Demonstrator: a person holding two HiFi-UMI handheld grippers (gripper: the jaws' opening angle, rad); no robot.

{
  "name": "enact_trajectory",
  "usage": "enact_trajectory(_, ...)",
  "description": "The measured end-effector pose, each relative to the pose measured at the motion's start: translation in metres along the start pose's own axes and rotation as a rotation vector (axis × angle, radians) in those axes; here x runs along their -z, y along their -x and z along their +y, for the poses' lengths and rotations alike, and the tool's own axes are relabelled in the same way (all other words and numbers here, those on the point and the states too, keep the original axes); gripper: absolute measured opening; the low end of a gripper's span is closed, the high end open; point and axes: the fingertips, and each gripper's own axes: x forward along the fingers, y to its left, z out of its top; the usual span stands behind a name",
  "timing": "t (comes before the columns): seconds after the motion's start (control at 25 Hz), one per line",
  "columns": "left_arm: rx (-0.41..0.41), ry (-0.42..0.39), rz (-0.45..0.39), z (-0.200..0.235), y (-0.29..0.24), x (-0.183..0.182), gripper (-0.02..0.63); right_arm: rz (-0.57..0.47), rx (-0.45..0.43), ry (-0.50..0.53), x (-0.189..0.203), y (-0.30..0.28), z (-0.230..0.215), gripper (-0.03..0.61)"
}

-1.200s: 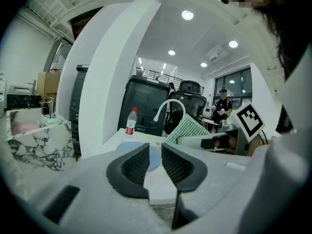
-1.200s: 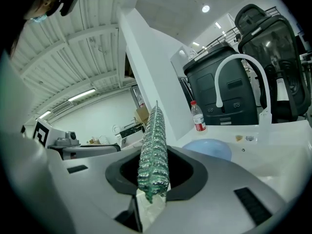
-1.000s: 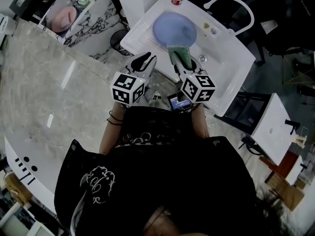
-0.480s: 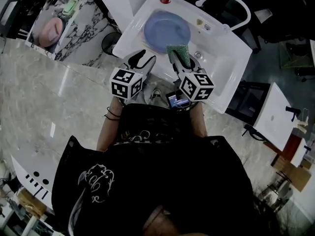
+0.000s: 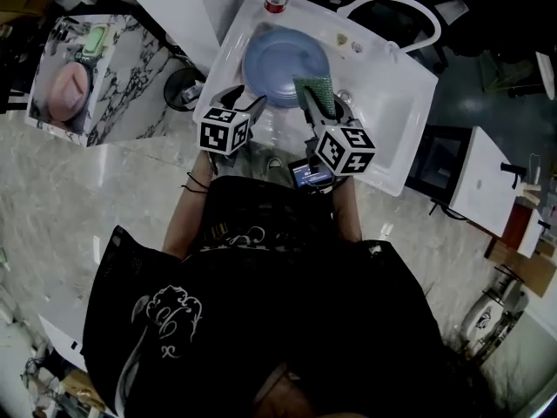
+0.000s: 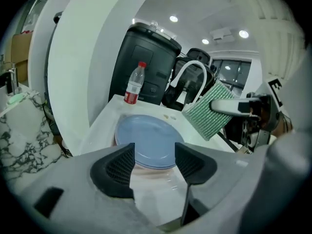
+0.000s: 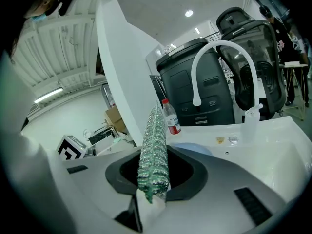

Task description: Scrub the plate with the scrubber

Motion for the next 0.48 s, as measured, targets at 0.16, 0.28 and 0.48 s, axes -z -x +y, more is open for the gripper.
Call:
enact_trajectory(0.16, 0.003, 0.065, 0.064, 0.024, -0.024, 0.011, 0.27, 0.018, 0.042, 0.014, 0.001, -0.016, -0.012, 0.089)
enact_trajectory(0.28, 0.013, 0.125, 0.102, 0.036, -0.041, 0.018, 0.273, 0.045, 0.05, 0.038, 0.004, -0.032, -0.02, 0.089)
enact_trajectory(0.48, 0.005, 0.184, 0.179, 0.05, -0.06, 0.028, 0.272, 0.119, 0.019, 0.126, 0.007, -0.07, -0.028, 0.089)
